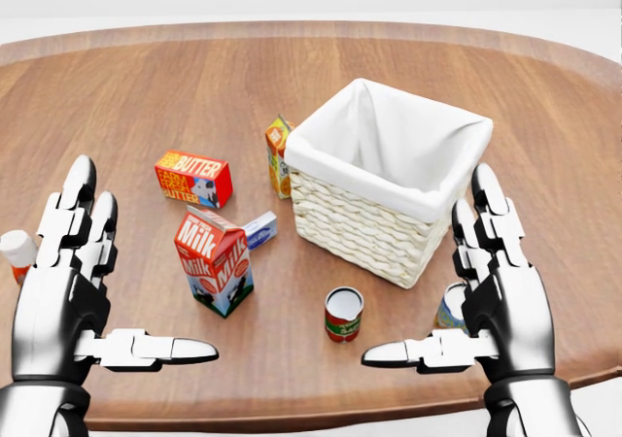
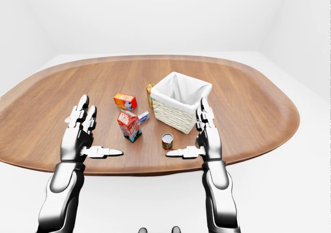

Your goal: Pick up the tomato sauce, and put it in the basket.

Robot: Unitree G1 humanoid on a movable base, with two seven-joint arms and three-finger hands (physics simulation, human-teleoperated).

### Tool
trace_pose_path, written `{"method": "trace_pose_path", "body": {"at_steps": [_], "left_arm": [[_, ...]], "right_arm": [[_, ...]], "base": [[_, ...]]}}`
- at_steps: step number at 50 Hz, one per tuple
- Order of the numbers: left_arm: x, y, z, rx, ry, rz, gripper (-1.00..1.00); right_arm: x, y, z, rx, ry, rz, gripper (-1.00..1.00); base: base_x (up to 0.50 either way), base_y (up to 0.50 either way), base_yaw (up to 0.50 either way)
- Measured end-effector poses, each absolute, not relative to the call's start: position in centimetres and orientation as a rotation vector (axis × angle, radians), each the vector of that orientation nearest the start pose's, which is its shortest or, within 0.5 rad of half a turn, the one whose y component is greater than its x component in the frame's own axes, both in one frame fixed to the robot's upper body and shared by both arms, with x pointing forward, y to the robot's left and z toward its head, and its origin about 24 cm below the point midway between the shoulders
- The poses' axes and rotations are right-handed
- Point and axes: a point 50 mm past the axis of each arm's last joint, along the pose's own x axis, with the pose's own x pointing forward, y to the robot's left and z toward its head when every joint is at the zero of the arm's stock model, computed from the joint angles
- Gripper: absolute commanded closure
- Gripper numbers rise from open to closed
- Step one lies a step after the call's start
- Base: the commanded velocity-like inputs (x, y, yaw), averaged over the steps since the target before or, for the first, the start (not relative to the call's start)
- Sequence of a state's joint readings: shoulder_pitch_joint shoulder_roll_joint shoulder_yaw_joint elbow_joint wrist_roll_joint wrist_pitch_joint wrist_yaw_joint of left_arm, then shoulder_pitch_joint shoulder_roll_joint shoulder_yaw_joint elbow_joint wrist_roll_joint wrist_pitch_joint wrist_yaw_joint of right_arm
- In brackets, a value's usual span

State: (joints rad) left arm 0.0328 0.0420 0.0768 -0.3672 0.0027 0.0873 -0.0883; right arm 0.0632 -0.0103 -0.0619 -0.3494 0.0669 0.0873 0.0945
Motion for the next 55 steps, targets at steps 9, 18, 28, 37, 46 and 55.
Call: {"method": "trace_pose_path", "body": {"at_steps": [9, 18, 28, 37, 46, 55], "left_arm": [[23.91, 16.85, 11.10, 0.062, -0.246, -0.011, -1.00], [23.89, 16.75, 11.08, 0.059, -0.245, -0.012, -1.00], [23.88, 16.67, 11.02, 0.057, -0.243, -0.015, -1.00], [23.89, 16.58, 10.93, 0.054, -0.240, -0.017, -1.00], [23.85, 16.64, 10.83, 0.056, -0.235, -0.015, -1.00], [23.93, 16.62, 10.85, 0.056, -0.236, -0.016, -1.00]], "right_arm": [[23.58, -16.39, 9.95, 0.026, -0.203, 0.034, -1.00], [23.56, -16.41, 10.05, 0.024, -0.207, 0.034, -1.00], [23.58, -16.48, 10.10, 0.025, -0.209, 0.031, -1.00], [23.59, -16.65, 10.13, 0.020, -0.210, 0.019, -1.00], [23.36, -16.55, 10.25, 0.042, -0.217, 0.043, -1.00], [23.51, -16.55, 10.18, 0.037, -0.213, 0.039, -1.00]], "base": [[0.00, -0.50, 0.00], [0.00, -0.50, 0.00], [0.00, -0.48, 0.00], [0.00, 0.00, 0.00], [0.41, 0.00, 0.00], [0.24, 0.00, 0.00]]}}
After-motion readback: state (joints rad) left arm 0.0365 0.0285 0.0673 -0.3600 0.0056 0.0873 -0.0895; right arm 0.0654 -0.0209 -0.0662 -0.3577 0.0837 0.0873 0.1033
